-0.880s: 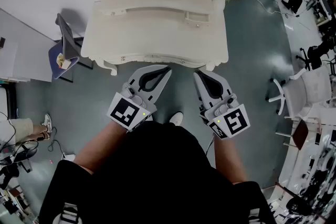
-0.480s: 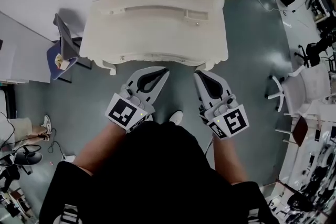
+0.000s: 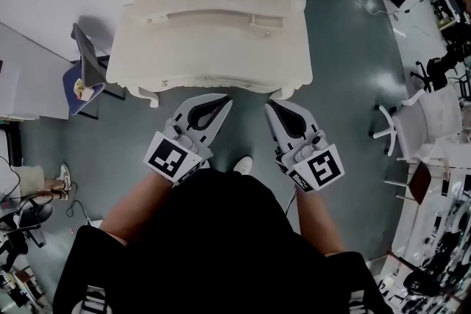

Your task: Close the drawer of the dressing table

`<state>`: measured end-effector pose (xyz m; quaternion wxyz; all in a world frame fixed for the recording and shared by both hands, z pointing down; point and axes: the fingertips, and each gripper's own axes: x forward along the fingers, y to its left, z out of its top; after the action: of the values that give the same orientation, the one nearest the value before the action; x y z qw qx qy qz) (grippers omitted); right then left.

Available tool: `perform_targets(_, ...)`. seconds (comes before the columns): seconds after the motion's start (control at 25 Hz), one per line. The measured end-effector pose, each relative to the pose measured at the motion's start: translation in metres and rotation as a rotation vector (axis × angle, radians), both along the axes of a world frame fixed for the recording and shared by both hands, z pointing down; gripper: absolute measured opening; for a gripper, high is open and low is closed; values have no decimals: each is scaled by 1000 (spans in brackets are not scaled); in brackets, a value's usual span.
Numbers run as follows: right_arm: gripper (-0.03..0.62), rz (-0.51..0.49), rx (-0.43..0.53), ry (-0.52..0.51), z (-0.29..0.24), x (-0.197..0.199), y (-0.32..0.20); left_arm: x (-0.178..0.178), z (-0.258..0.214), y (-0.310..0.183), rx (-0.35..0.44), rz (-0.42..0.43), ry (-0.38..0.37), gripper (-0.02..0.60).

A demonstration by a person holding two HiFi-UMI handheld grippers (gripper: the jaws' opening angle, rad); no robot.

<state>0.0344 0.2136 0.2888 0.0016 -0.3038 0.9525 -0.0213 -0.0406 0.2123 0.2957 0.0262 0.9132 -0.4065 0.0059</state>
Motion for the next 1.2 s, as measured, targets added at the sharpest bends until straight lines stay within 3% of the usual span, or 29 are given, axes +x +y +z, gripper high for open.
perform_targets(0.64,-3,-11,-42,-9,24,68,-18,67,21,-18,-27,-27,-4,-6)
perform_targets(0.88,-3,-8,-70,-1,34,67,-41,70,27,-40,-36,-14,-6,-6)
perform_targets(1.2,-3,28,-120,53,53,45,-103,54,42,-105,-43,36,-6,-8)
